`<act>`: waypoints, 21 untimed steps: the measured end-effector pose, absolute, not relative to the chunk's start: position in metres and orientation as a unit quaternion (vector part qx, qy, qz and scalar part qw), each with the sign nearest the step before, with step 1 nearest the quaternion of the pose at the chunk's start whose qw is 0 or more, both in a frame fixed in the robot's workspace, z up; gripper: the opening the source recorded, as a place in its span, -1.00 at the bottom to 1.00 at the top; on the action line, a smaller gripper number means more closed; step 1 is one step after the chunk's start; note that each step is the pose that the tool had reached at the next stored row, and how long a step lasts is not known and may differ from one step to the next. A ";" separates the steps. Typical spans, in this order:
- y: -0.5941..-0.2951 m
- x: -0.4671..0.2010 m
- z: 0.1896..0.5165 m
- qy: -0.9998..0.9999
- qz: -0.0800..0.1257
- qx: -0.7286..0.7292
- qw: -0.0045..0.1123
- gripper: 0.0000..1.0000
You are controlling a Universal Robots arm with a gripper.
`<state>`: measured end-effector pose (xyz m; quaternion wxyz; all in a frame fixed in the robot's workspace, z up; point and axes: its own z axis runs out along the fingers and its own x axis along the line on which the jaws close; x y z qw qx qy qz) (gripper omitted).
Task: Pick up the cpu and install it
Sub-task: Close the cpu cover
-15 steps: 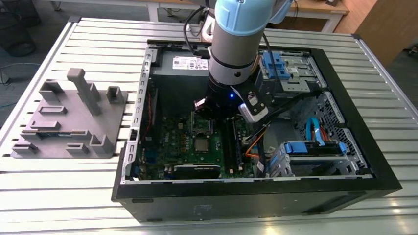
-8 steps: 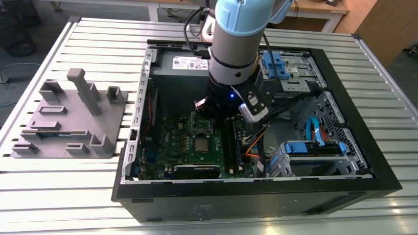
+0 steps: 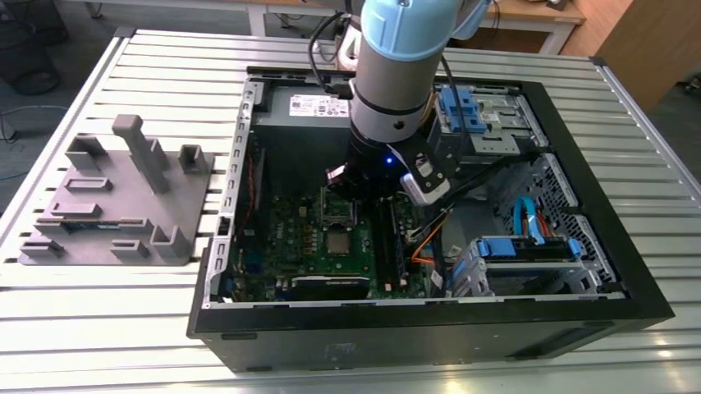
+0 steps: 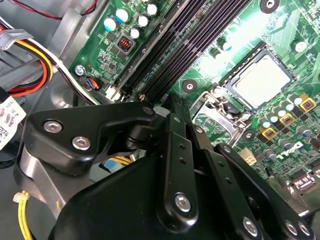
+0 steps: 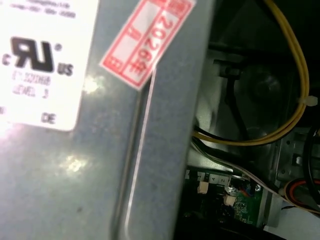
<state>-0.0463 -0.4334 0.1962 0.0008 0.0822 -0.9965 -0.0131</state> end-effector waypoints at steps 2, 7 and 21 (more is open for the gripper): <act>-0.433 -0.046 0.196 -0.997 -0.013 0.082 0.001 -0.79; -0.432 -0.046 0.196 -0.997 -0.013 0.082 0.001 -0.79; -0.432 -0.043 0.202 -0.997 -0.014 0.082 0.002 -0.79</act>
